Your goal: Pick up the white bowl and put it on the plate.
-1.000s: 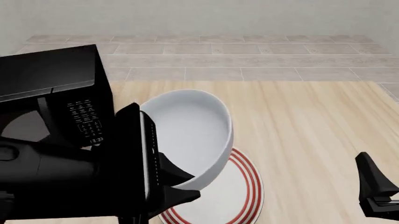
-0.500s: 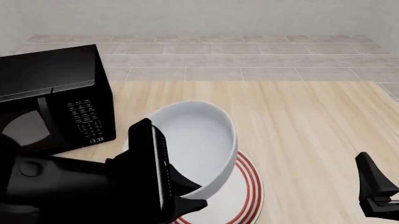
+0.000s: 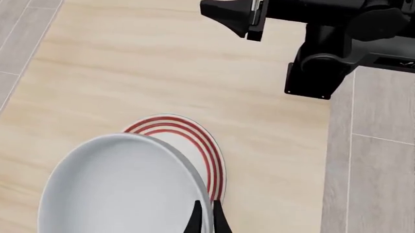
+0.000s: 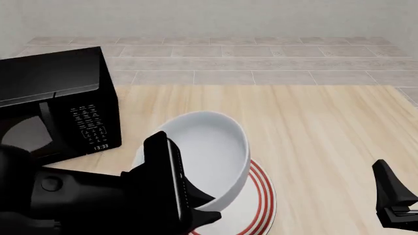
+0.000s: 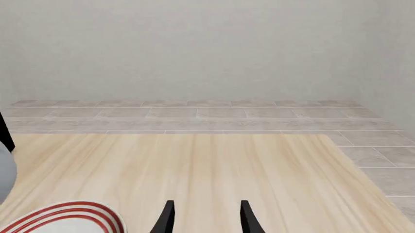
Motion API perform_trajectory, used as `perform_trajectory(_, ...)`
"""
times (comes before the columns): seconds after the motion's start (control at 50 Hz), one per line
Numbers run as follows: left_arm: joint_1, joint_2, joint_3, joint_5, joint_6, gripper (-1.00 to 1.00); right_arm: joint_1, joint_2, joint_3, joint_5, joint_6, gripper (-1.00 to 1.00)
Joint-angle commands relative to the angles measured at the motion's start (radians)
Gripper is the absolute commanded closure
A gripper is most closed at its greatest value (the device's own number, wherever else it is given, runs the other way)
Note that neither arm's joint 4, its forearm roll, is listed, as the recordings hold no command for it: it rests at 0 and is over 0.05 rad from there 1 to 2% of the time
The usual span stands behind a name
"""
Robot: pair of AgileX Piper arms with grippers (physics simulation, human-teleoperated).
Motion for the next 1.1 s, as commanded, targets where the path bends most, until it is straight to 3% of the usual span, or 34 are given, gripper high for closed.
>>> perform_trajectory(0.02, -0.002, 0.008, 0.010, -0.031, -0.005, 1.00, 0.000, 0.000, 0.000, 0.000, 0.000, -1.00)
perform_trajectory(1.1, -0.014, 0.111, 0.034, -0.143, -0.033, 1.00, 0.000, 0.000, 0.000, 0.000, 0.000, -1.00)
